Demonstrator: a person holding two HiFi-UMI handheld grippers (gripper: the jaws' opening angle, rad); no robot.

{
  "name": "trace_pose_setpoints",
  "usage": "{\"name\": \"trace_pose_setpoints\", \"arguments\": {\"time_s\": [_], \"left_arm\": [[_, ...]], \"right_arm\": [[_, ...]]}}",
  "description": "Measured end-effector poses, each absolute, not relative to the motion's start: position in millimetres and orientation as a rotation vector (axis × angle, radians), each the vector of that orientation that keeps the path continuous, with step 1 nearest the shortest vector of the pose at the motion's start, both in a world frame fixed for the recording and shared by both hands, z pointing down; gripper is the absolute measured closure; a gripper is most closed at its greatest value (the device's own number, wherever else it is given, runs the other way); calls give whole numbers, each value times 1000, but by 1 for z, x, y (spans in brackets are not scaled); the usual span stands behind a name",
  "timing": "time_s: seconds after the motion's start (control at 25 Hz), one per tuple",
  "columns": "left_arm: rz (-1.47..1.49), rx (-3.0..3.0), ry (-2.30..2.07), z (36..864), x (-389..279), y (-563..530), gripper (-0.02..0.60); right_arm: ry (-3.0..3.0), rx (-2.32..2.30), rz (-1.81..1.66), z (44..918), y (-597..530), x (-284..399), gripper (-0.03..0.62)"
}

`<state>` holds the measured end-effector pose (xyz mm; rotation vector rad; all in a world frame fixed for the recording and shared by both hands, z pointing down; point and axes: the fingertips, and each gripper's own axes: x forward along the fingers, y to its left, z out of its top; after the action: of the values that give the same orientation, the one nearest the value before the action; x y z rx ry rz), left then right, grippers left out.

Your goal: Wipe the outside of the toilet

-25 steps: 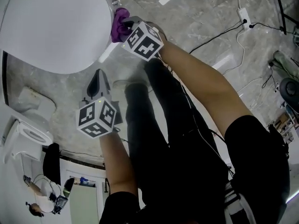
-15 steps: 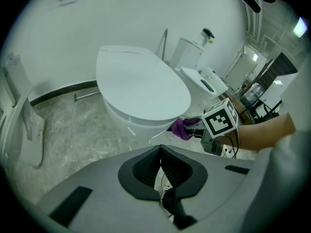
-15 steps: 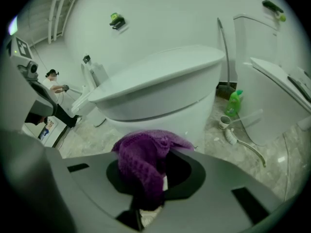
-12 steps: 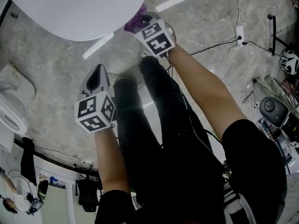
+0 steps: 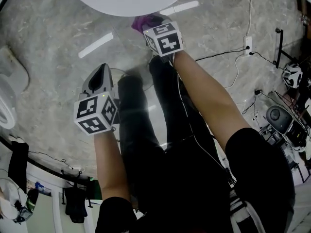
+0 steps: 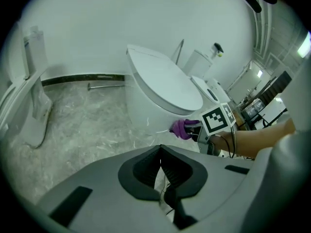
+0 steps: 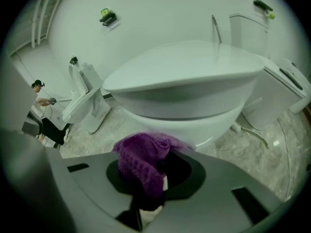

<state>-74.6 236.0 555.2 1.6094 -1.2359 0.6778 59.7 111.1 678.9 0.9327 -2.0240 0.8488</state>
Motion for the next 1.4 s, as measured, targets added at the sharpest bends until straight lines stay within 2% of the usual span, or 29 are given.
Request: {"name": "trace_pose_setpoints", "arguments": {"time_s": [0.44, 0.72, 1.16, 1.4], "left_arm": [[603, 1536, -1282, 573, -187, 293, 574], [598, 1522, -1307, 591, -242, 311, 574], [566, 1500, -1338, 589, -304, 306, 574], [562, 1493, -1331, 590, -315, 282, 574]], "right_arm": [[-2013, 1104, 890, 680, 118, -19, 520], [-1971, 1287, 1071, 686, 106, -65, 520], [-1911, 1500, 1179, 681, 90, -91, 520], [-1896, 1557, 1239, 679, 80, -104, 520]]}}
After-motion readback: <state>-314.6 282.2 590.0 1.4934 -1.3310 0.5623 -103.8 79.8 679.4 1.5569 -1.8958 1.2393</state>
